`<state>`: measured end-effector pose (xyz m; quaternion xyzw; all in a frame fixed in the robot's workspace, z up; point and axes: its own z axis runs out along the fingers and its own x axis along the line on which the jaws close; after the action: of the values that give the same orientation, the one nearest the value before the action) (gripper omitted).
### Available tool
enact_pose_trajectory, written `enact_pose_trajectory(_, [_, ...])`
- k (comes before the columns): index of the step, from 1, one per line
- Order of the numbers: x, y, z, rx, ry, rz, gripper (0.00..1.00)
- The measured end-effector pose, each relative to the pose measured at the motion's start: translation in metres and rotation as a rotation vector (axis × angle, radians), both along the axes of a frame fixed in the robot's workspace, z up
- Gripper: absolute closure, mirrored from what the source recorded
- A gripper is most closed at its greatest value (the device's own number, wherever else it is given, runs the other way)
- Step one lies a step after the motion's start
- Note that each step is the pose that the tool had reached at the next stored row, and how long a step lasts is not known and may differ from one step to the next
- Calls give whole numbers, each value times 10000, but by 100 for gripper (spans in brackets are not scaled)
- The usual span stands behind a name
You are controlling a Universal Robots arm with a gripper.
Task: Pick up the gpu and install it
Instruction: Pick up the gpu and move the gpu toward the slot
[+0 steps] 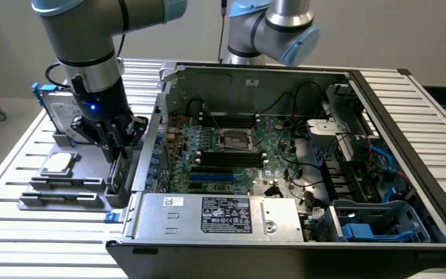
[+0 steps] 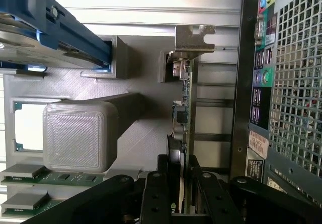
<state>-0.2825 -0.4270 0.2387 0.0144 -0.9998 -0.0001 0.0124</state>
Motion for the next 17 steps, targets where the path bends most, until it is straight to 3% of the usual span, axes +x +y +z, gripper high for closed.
enact_pose_trajectory(5, [1,2,32,20,-17,-9,74])
enact_pose_trajectory(17, [0,0,341,133,3,-13,74])
